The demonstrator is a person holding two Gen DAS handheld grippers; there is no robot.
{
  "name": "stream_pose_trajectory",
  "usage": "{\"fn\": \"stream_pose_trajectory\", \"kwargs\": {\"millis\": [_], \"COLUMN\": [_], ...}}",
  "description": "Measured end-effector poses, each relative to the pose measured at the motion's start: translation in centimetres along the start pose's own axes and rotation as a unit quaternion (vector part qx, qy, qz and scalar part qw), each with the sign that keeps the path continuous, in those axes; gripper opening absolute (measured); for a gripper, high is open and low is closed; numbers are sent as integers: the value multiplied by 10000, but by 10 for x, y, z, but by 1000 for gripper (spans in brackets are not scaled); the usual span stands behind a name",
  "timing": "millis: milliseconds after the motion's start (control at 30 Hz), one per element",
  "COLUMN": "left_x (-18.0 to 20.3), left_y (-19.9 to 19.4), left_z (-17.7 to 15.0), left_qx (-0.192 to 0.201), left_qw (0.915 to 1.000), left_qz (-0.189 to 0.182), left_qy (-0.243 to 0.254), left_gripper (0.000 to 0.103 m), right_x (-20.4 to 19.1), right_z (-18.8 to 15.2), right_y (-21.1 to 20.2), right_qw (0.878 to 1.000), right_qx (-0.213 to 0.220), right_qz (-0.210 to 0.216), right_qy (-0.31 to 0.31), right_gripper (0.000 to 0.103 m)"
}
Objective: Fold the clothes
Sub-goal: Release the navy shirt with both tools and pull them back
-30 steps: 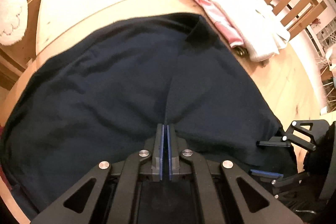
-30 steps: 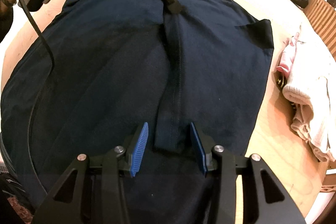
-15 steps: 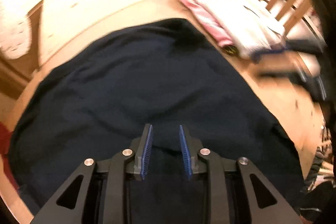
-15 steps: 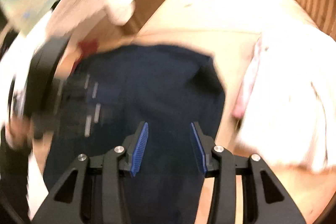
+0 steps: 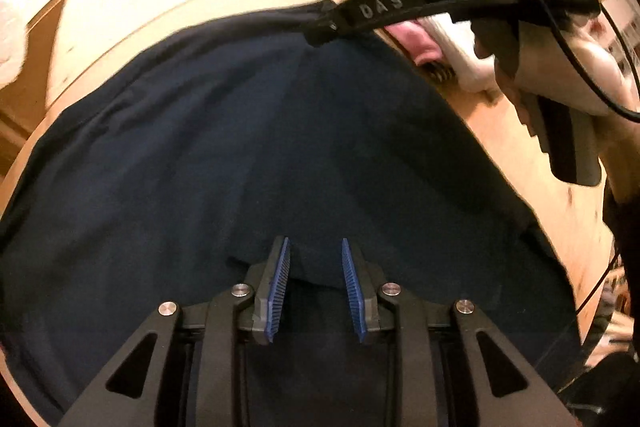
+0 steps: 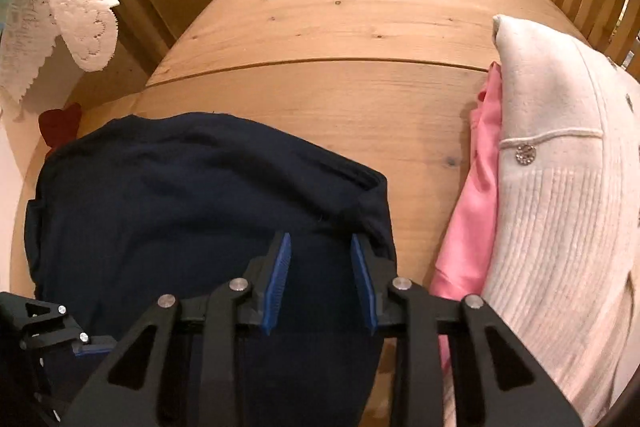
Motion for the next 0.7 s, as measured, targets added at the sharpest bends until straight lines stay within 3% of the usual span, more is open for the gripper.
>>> {"fn": "stream_pose_trajectory", "kwargs": {"millis": [100, 167, 267, 433, 500, 567, 700], "left_x": [21, 47, 92, 192, 233, 274, 346], "left_y": [-26, -45, -86, -120, -132, -144, -131], "left_z": [-23, -45, -91, -165, -194, -222, -248], "left_qx": [207, 314, 435, 516, 541, 566, 566], "left_qw": [9998, 9995, 9988, 9974, 9967, 9957, 9892], "left_qz": [-21, 24, -89, -140, -154, -169, 95], "left_qy": [24, 91, 210, 479, 593, 707, 1346], "left_gripper": [37, 39, 39, 40, 41, 48, 53], "right_x": [-3, -7, -13, -1, 5, 12, 21], "right_z": [-8, -22, -55, -107, -125, -136, -176], "right_y": [-41, -74, -119, -197, -220, -240, -262], "right_qw": [9995, 9991, 9976, 9955, 9952, 9954, 9952], "right_qx": [209, 159, 151, 209, 265, 314, 238], "right_qz": [232, 360, 186, 257, 318, 352, 518], "right_qy": [-24, -181, -649, -884, -882, -829, -792], "right_gripper": [33, 33, 33, 35, 42, 42, 42]}}
Point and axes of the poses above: each gripper's, at about its wrist camera, not at the fingertips, and y roughly the way its jaws point, x to its right, z to its top, the point moved 1 cm from there along y, roughly the way its jaws point, and after that the axes turned 4 degrees about x, right-handed, at the moved point
